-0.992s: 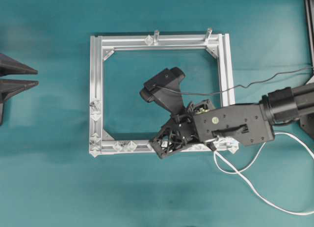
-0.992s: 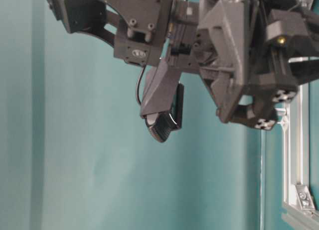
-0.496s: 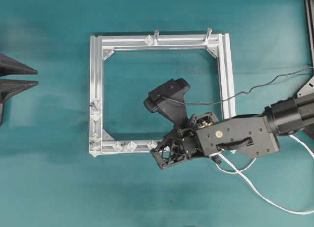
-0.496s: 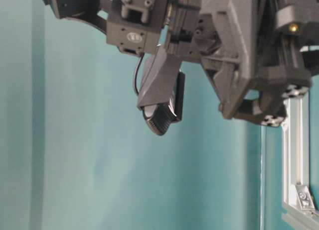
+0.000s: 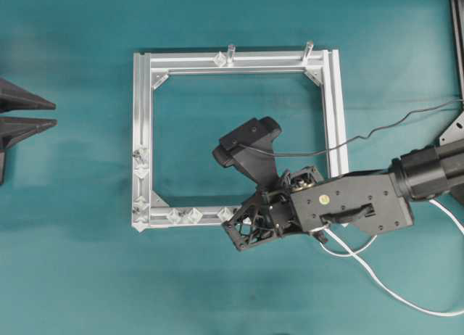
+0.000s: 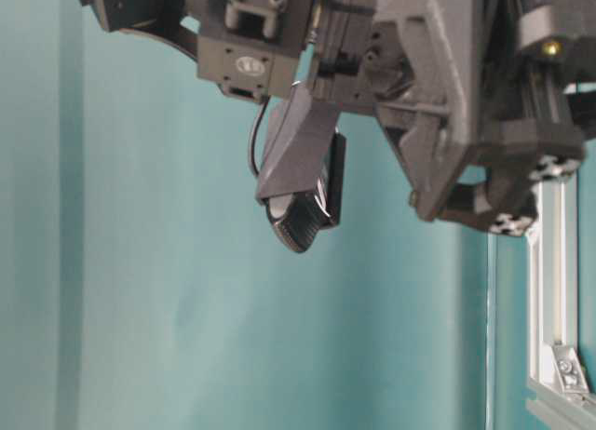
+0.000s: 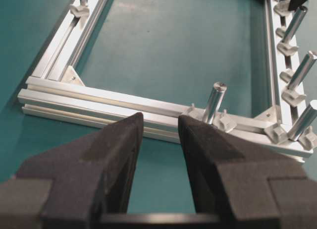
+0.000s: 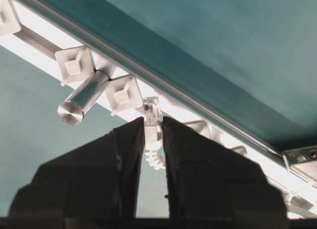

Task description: Move the cable alternately left and right between 8 closely spaced pins so it hooks onto each one.

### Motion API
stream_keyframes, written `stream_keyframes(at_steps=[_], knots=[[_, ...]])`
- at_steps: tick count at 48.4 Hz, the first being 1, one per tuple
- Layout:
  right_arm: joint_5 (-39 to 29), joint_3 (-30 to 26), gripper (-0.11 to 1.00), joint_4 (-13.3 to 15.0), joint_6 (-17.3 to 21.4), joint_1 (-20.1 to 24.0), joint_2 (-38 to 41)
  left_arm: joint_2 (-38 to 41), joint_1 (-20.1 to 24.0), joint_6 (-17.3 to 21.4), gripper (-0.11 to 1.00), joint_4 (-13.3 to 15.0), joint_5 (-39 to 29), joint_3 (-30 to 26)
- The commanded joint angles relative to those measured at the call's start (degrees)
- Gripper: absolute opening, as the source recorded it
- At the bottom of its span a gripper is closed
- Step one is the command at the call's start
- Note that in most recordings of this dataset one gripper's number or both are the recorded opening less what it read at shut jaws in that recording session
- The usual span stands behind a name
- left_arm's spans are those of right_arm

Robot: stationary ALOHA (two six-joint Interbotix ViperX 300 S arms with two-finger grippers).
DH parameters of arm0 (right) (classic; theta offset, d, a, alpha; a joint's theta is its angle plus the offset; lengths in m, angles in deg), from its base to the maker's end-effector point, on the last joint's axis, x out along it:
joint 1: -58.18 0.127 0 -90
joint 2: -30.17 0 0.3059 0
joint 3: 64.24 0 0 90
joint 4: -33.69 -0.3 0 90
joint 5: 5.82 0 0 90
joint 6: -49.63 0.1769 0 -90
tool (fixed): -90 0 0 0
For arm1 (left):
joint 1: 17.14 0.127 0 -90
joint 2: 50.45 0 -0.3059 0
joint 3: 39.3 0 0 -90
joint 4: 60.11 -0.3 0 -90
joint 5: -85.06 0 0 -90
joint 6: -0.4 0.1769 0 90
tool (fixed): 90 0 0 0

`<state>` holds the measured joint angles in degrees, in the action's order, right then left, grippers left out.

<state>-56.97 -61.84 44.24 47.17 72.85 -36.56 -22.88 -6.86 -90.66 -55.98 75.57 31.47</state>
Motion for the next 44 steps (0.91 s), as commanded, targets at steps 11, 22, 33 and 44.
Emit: stream_keyframes(at_steps=[11, 22, 33, 44], knots=[[0.2, -1.1, 0.15, 0.0, 0.1, 0.4, -1.1, 0.4, 0.2, -0.4, 0.38, -0.2, 0.6, -0.6], [0.3, -0.9, 0.15, 0.3, 0.1, 0.4, -1.0, 0.4, 0.2, -0.4, 0.38, -0.2, 0.6, -0.6], [0.4, -1.3, 0.15, 0.0, 0.4, 1.2, -1.1, 0.4, 0.2, -0.4, 0.39, -0.2, 0.6, -0.6], [1.1, -1.3, 0.15, 0.0, 4.6, 4.0, -1.1, 0.4, 0.2, -0.4, 0.38, -0.2, 0.6, -0.6]])
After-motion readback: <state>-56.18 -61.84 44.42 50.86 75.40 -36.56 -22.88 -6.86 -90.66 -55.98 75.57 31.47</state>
